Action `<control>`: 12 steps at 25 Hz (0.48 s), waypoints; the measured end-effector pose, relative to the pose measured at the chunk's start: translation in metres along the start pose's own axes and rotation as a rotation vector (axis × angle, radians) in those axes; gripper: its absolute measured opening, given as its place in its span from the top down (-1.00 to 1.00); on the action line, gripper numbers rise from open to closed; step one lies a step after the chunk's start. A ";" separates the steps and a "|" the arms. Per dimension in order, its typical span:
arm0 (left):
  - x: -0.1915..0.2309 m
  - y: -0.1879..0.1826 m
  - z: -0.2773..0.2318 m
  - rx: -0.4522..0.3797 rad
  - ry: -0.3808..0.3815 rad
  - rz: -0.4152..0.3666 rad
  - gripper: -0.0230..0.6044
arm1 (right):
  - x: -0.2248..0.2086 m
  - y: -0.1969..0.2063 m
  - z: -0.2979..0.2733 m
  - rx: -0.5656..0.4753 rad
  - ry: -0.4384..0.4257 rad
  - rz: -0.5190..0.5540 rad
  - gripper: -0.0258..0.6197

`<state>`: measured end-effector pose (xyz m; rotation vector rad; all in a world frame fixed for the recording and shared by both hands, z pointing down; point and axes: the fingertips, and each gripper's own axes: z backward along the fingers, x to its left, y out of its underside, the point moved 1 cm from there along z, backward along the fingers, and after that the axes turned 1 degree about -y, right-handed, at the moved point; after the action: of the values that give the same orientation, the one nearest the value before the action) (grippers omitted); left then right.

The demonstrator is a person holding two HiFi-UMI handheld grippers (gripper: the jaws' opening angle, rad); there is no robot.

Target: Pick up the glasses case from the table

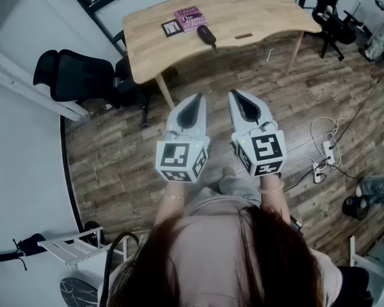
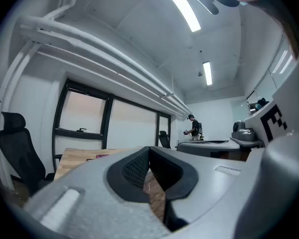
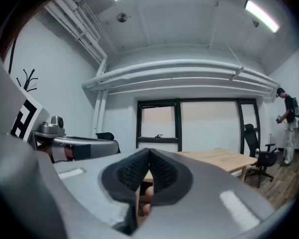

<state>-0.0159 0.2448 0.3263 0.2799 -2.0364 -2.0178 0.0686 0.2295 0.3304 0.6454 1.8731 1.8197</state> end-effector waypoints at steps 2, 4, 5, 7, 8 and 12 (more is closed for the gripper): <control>-0.001 0.001 -0.011 0.001 -0.003 0.002 0.91 | -0.009 0.000 -0.004 -0.002 -0.004 0.000 0.91; -0.002 0.002 -0.021 0.002 -0.003 0.003 0.91 | -0.017 0.001 -0.008 -0.008 -0.006 0.002 0.91; -0.002 0.003 -0.026 0.002 -0.004 0.004 0.91 | -0.020 0.001 -0.011 -0.009 -0.009 0.005 0.91; -0.003 0.004 -0.035 0.003 -0.005 0.003 0.91 | -0.026 0.002 -0.016 -0.005 -0.017 0.012 0.91; -0.003 0.004 -0.040 0.004 -0.005 0.002 0.91 | -0.029 0.002 -0.020 -0.004 -0.021 0.014 0.91; -0.003 0.006 -0.060 0.007 -0.009 0.000 0.91 | -0.043 0.002 -0.032 -0.014 -0.027 0.012 0.91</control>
<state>0.0063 0.1889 0.3322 0.2720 -2.0494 -2.0161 0.0831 0.1779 0.3336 0.6745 1.8409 1.8210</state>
